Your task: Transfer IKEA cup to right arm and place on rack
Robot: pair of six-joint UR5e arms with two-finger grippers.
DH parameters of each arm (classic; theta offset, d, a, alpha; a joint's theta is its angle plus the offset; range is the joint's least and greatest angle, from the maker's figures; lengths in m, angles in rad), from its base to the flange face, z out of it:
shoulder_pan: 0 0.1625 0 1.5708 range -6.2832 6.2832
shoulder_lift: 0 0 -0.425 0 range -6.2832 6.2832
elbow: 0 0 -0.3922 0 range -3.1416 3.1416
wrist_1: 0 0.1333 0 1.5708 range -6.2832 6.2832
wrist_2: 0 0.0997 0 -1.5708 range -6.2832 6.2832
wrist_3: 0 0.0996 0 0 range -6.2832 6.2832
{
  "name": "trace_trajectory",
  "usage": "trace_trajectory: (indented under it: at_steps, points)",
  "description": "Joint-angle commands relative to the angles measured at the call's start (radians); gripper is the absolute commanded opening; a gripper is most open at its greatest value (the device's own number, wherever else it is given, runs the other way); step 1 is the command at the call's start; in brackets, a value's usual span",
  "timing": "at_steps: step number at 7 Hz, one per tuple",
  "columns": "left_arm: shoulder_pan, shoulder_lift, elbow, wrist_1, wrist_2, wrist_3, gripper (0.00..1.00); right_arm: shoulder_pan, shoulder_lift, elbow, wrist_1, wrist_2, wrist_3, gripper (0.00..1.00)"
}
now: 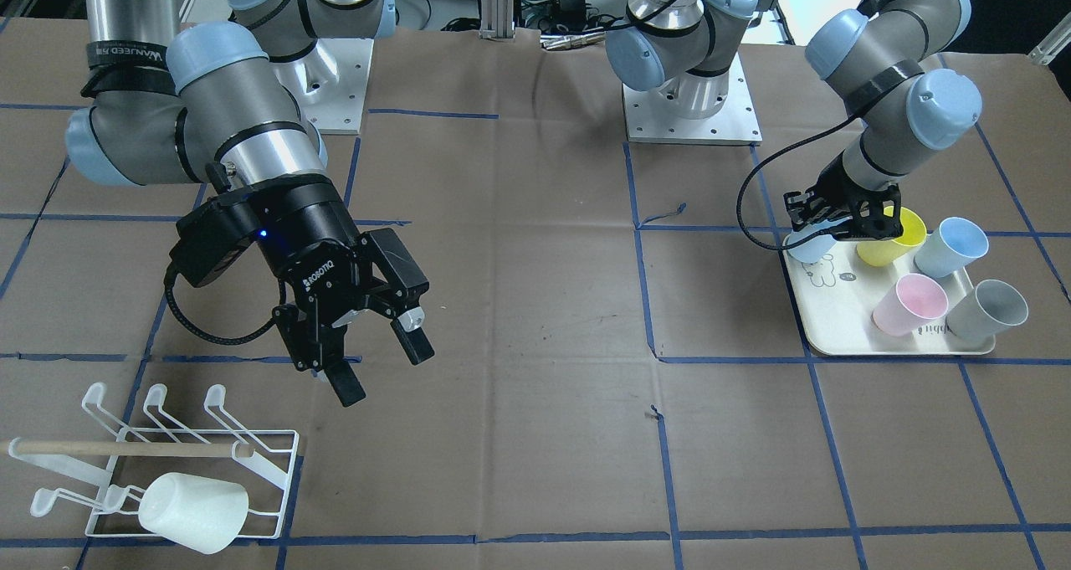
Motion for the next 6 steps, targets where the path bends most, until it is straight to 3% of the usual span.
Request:
trace_trajectory:
  at_steps: [1,4,6]
  points:
    - [-0.014,0.023,0.084,-0.024,-0.001,0.001,0.0,0.023,0.009,0.009,-0.008,0.056,0.278,1.0]
    - [-0.075,-0.015,0.542,-0.503,-0.012,-0.01,0.0,0.075,0.12,0.02,-0.295,0.055,0.677,1.0]
    - [-0.112,-0.118,0.715,-0.575,-0.027,-0.004,0.0,0.079,0.159,0.042,-0.361,0.046,0.7,1.0]
